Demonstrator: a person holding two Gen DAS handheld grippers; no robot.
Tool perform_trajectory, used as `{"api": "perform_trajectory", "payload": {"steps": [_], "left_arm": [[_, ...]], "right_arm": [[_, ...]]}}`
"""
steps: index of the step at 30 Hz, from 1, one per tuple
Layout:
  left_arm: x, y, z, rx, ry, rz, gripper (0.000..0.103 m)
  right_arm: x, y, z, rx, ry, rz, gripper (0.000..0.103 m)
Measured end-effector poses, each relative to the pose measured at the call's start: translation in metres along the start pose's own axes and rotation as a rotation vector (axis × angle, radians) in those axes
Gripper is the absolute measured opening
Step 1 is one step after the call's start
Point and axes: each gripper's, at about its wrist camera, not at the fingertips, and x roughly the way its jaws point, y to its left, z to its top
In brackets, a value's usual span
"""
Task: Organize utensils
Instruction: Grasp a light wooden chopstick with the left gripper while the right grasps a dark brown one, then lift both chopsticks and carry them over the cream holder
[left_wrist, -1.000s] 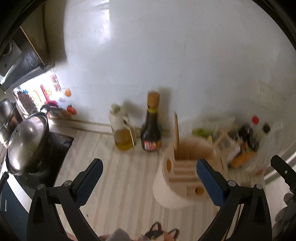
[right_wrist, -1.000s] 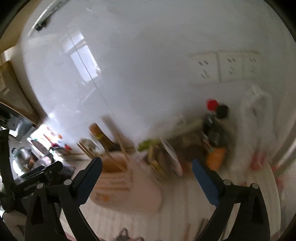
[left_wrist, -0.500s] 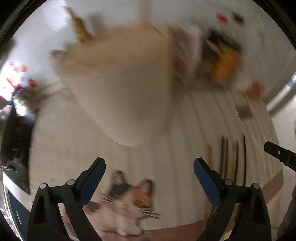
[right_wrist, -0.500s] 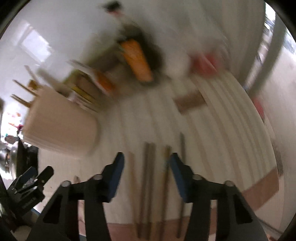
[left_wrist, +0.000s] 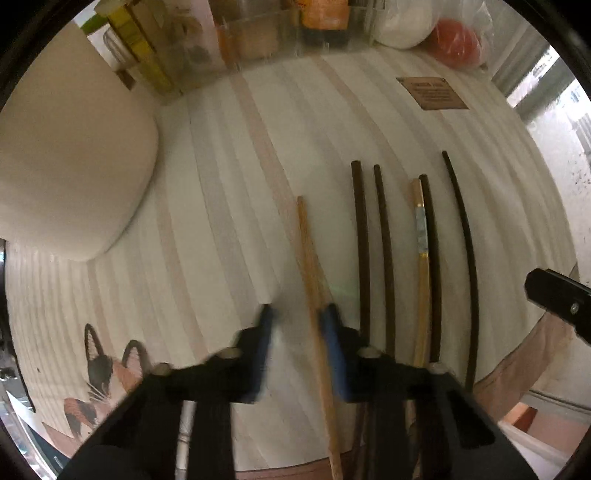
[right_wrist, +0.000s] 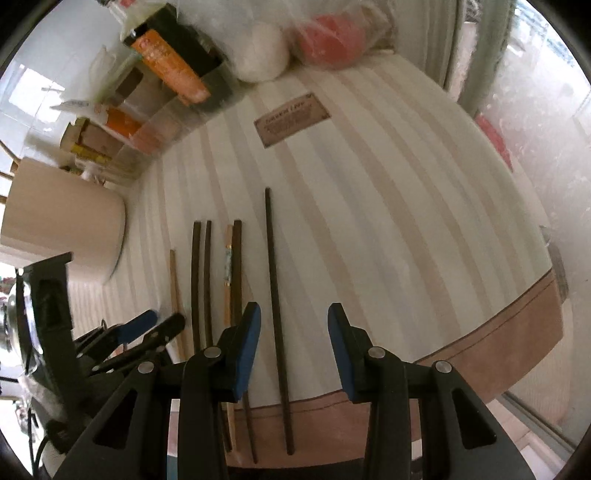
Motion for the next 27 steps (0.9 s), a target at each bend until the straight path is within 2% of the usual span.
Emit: {"api": "perform_trajectory", "payload": {"steps": [1, 5, 8, 10, 11, 12, 16, 22, 25, 27], "left_arm": [[0.0, 0.0, 0.0, -0.005, 0.0, 0.003, 0.006], [-0.001, 0.016, -0.008, -0.067, 0.003, 0.043, 0.005], [-0.003, 0.041, -0.017, -0.132, 0.013, 0.077, 0.004], [-0.004, 0.058, -0.025, -0.179, 0.025, 0.096, 0.004], [-0.005, 0.067, -0.03, -0.208, 0.033, 0.105, 0.004], [-0.006, 0.075, -0.035, -0.229, 0.039, 0.108, 0.004], [-0.012, 0.099, -0.059, -0.293, 0.065, 0.103, 0.004], [-0.017, 0.108, -0.087, -0.26, 0.092, 0.031, 0.006], [-0.02, 0.109, -0.095, -0.221, 0.094, -0.004, 0.006], [-0.019, 0.11, -0.1, -0.185, 0.097, -0.002, 0.006]], "right_arm": [[0.004, 0.002, 0.001, -0.011, 0.011, 0.005, 0.04], [0.023, 0.017, 0.002, -0.073, 0.054, 0.006, 0.04], [0.04, 0.031, 0.002, -0.137, 0.084, -0.038, 0.039], [0.05, 0.04, -0.002, -0.175, 0.107, -0.082, 0.03], [0.05, 0.046, -0.004, -0.21, 0.089, -0.115, 0.011], [0.053, 0.049, -0.006, -0.231, 0.104, -0.138, 0.007], [0.053, 0.051, -0.022, -0.248, 0.131, -0.167, 0.006], [0.052, 0.048, -0.055, -0.248, 0.218, -0.159, 0.006], [0.054, 0.047, -0.056, -0.22, 0.226, -0.158, 0.006], [0.055, 0.047, -0.056, -0.203, 0.236, -0.164, 0.006]]}}
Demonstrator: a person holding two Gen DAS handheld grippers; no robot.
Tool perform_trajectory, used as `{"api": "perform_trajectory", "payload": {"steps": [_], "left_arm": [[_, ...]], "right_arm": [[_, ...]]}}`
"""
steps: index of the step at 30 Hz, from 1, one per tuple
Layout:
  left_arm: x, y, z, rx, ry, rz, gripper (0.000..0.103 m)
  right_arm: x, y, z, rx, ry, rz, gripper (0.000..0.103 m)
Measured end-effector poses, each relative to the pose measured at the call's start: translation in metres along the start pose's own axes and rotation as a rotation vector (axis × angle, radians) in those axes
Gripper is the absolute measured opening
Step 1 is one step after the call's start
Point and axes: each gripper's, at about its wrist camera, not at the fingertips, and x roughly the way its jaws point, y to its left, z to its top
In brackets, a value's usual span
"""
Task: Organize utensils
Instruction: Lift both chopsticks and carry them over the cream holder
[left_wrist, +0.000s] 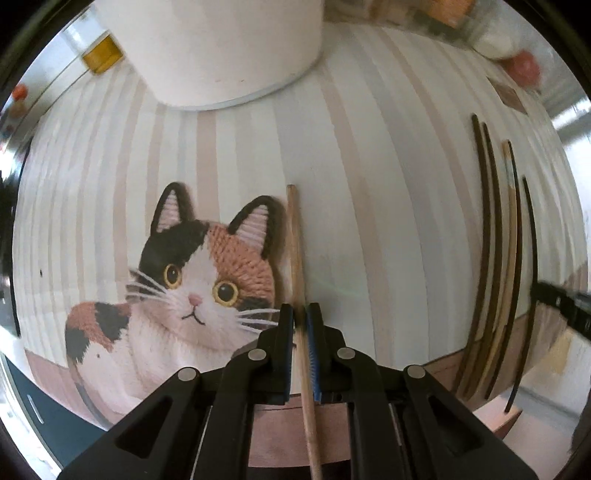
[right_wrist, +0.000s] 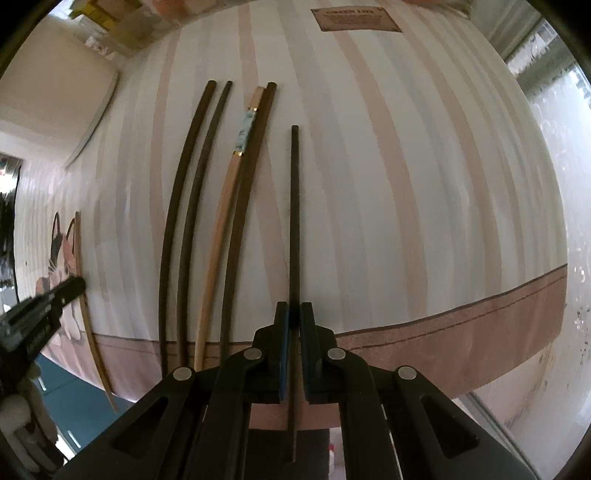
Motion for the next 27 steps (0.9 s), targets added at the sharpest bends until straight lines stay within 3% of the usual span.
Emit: {"api": "perform_trajectory", "payload": {"steps": [5, 8, 15, 27], "left_arm": [[0.004, -0.02, 0.005, 0.066, 0.015, 0.009, 0.006], [0.002, -0.035, 0.026, 0.087, 0.013, 0.018, 0.006], [0.0, -0.046, 0.033, 0.077, -0.033, 0.039, 0.004], [-0.083, -0.034, 0.04, 0.035, -0.223, 0.018, 0.004]], "right_arm": [[0.0, 0.0, 0.01, 0.01, 0.003, -0.025, 0.006], [-0.001, 0.004, 0.016, 0.012, -0.002, -0.042, 0.006], [0.004, 0.018, 0.027, 0.007, -0.015, -0.058, 0.006], [-0.045, -0.01, -0.006, 0.083, -0.207, 0.071, 0.005]]}}
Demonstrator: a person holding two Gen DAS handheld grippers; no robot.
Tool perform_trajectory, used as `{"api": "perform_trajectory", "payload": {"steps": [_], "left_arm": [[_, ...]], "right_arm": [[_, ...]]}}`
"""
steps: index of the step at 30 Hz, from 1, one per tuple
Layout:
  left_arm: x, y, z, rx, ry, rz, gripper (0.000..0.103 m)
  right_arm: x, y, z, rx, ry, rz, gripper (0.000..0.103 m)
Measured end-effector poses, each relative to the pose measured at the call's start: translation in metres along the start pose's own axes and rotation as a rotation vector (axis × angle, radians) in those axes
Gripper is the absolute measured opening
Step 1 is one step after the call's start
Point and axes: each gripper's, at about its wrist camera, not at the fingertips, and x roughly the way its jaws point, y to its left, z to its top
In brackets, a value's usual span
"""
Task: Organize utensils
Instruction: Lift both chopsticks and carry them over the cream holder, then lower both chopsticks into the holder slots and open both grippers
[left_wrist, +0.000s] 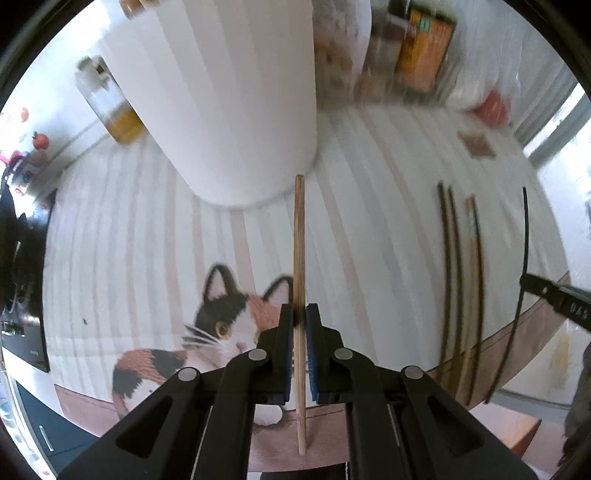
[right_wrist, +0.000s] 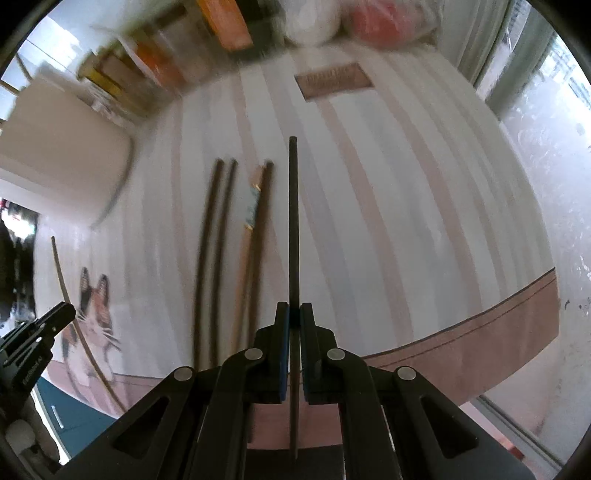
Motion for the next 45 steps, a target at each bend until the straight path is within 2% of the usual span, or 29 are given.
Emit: {"api": "perform_trajectory", "payload": {"steps": [3, 10, 24, 35, 45], "left_arm": [[-0.02, 0.002, 0.003, -0.003, -0.055, -0.006, 0.004], [-0.06, 0.008, 0.013, 0.008, -0.178, -0.006, 0.004], [-0.106, 0.013, 0.033, -0.008, -0.321, -0.003, 0.004], [-0.17, 0.025, 0.07, -0.042, -0.451, -0.057, 0.004], [-0.216, 0.037, 0.121, -0.067, -0.517, -0.095, 0.004]], "right_arm": [[-0.018, 0.004, -0.005, -0.003, -0.055, 0.026, 0.005], [-0.046, 0.023, 0.013, -0.016, -0.183, 0.079, 0.005], [-0.109, 0.062, 0.038, -0.085, -0.385, 0.148, 0.005], [-0.162, 0.095, 0.07, -0.136, -0.478, 0.226, 0.005], [-0.232, 0.144, 0.111, -0.224, -0.6, 0.264, 0.005]]}}
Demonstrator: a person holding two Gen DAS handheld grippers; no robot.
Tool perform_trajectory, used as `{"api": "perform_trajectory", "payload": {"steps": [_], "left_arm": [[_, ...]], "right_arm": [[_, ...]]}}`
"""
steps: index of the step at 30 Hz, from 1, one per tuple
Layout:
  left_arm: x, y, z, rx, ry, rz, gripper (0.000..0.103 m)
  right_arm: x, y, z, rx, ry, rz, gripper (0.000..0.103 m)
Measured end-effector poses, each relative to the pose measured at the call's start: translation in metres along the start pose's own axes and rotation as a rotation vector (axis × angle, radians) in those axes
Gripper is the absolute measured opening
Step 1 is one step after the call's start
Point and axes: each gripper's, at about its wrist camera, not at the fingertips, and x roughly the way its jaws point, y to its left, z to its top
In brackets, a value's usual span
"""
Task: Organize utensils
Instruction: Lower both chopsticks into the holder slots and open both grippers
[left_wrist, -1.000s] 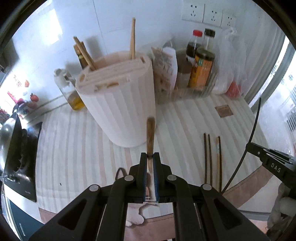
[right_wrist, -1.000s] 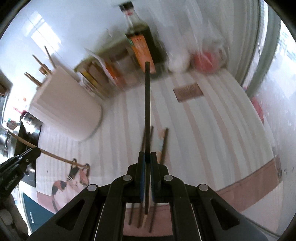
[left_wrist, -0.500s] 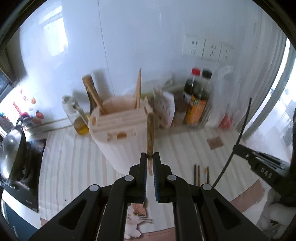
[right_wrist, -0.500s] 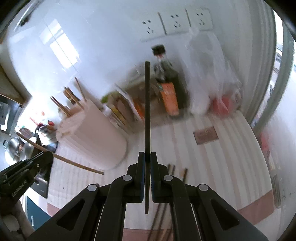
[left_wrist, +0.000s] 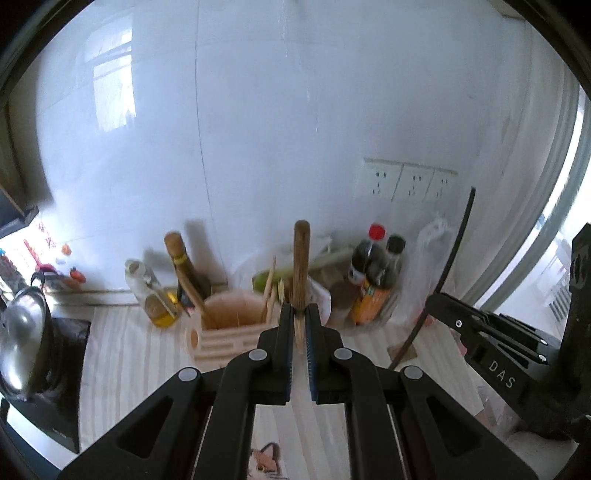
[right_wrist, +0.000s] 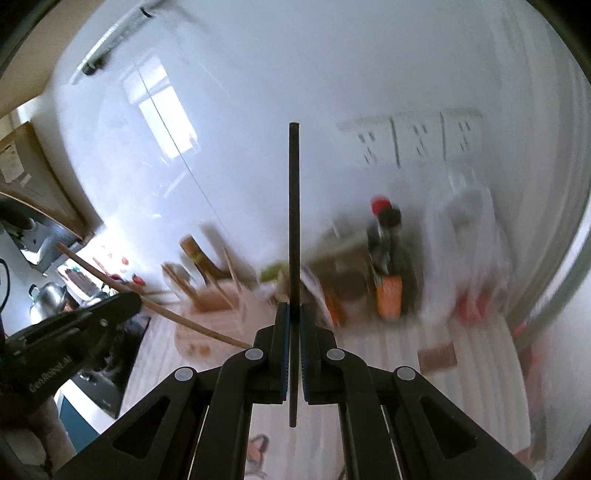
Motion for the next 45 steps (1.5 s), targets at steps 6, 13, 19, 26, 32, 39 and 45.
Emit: {"api": "perform_trajectory", "payload": {"steps": [6, 13, 19, 26, 32, 39, 45], "left_arm": [[-0.01, 0.01, 0.04, -0.006, -0.04, 0.021, 0.004], [-0.011, 0.041, 0.068, -0.033, -0.045, 0.088, 0.004], [0.006, 0.069, 0.067, -0.067, -0.008, 0.135, 0.004], [0.035, 0.093, 0.059, -0.106, 0.069, 0.138, 0.004], [0.054, 0.102, 0.055, -0.119, 0.12, 0.128, 0.004], [0.069, 0.104, 0.052, -0.114, 0.161, 0.13, 0.004], [0.079, 0.11, 0.048, -0.13, 0.191, 0.112, 0.005]], "right_arm": [[-0.006, 0.021, 0.05, -0.024, -0.062, 0.023, 0.005], [0.003, 0.044, 0.087, -0.032, -0.105, 0.063, 0.005], [0.033, 0.064, 0.099, -0.049, -0.1, 0.087, 0.005], [0.074, 0.09, 0.097, -0.079, -0.083, 0.109, 0.005], [0.103, 0.098, 0.094, -0.105, -0.069, 0.107, 0.005], [0.127, 0.103, 0.087, -0.135, -0.065, 0.111, 0.005], [0.136, 0.104, 0.078, -0.172, -0.067, 0.095, 0.005]]}}
